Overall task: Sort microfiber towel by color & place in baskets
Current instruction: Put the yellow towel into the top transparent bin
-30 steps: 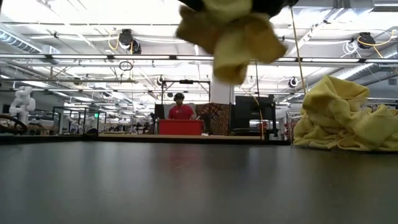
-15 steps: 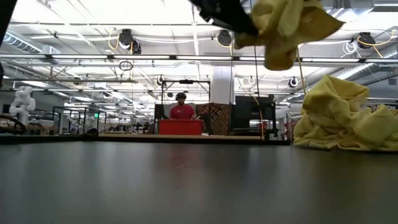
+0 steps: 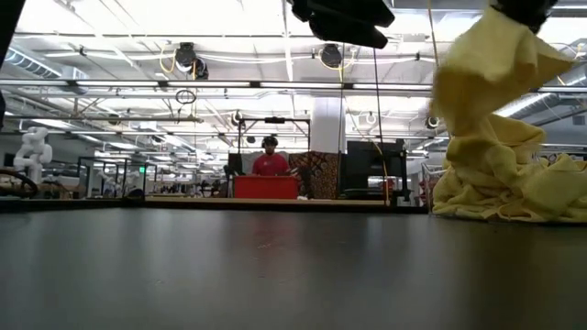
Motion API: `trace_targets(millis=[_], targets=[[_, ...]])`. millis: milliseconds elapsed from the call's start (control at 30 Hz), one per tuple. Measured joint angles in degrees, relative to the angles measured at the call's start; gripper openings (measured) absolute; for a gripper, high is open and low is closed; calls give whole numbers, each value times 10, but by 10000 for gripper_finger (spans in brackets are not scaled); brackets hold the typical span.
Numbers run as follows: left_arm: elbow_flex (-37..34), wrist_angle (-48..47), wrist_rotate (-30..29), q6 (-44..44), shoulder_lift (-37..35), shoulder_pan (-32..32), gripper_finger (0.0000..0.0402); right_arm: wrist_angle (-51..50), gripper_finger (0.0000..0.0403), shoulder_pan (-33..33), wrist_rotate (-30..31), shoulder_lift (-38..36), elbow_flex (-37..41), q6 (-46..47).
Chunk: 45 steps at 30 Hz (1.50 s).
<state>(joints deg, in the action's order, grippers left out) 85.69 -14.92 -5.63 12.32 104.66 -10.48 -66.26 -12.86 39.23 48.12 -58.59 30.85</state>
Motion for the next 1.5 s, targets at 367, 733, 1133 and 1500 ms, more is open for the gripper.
trace_targets(millis=[367, 733, 1133, 1500], targets=[[-27, -5, 42, 0, 0, -26, 338, -214, 0, 1, 101, -22, 0, 194], [-55, 14, 42, -12, 0, -28, 338, -238, 0, 30, 244, -74, -5, 265], [-66, 28, 42, -15, 0, -28, 338, -237, 0, 79, 123, -83, 6, 201], [-66, 51, 42, -13, 0, -28, 338, -163, 0, 88, 33, -71, 130, 194]])
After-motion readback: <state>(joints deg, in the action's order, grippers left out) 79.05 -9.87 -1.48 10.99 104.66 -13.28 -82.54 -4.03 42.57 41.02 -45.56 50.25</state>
